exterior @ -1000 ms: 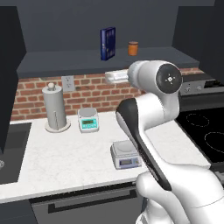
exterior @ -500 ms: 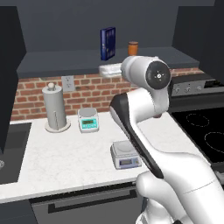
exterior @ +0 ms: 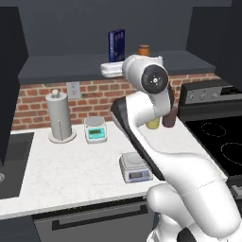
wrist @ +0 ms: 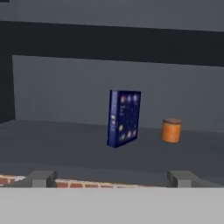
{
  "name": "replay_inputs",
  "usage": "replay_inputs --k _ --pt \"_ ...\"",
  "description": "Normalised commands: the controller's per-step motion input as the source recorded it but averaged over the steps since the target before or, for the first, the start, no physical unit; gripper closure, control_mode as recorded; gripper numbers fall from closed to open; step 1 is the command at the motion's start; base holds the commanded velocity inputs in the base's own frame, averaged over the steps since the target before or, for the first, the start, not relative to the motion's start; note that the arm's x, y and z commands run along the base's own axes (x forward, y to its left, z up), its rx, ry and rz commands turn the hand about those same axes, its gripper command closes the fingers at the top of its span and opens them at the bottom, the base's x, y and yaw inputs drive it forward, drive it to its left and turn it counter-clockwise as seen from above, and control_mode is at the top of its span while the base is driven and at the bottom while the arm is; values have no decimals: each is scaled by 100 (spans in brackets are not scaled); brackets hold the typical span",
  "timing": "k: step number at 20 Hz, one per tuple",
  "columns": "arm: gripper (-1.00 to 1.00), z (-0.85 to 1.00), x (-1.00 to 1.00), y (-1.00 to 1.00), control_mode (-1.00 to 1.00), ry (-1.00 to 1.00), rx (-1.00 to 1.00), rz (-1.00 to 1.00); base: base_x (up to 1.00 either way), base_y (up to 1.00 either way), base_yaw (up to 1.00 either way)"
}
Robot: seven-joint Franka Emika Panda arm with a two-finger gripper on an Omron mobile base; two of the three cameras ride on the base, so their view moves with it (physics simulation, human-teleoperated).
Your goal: Pick the cereal and place it on the digital scale for weighing, and close the cabinet.
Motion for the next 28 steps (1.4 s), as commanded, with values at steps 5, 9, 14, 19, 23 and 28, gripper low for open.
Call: replay_inputs --k 5,9,14,19,23,28 --pt "-100 16 24 11 -100 0 0 -6 0 0 0" --pt "-100 0 49 0 -100 0 0 0 0 0 0" --pt "-100 0 38 6 -100 -1 0 -1 0 0 0" --pt "-100 1 41 5 -100 0 0 -3 0 0 0" --pt "-100 0 45 1 -100 0 0 -6 0 0 0" --pt "-100 0 35 9 -100 0 0 -13 0 0 0"
